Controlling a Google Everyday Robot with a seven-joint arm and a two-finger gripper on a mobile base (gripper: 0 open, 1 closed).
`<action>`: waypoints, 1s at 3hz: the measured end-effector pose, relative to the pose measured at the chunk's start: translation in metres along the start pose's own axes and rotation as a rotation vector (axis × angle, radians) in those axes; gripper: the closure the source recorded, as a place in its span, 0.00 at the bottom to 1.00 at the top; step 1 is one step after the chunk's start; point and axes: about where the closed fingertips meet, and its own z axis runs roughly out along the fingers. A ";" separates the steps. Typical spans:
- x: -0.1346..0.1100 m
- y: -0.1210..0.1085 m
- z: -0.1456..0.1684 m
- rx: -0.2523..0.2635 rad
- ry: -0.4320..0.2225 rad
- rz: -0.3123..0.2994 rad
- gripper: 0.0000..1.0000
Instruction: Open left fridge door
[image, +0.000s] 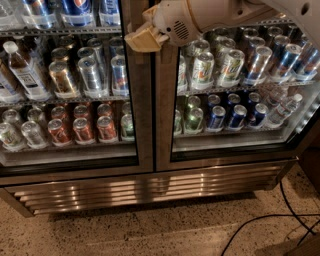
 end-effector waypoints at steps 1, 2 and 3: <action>0.000 0.000 0.000 0.000 0.000 0.000 1.00; 0.001 -0.003 0.000 -0.022 -0.018 0.017 1.00; -0.001 0.003 -0.001 -0.051 -0.032 0.005 1.00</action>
Offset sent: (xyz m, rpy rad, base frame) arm 0.0334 -0.0078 -0.0026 0.1160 0.1371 0.0754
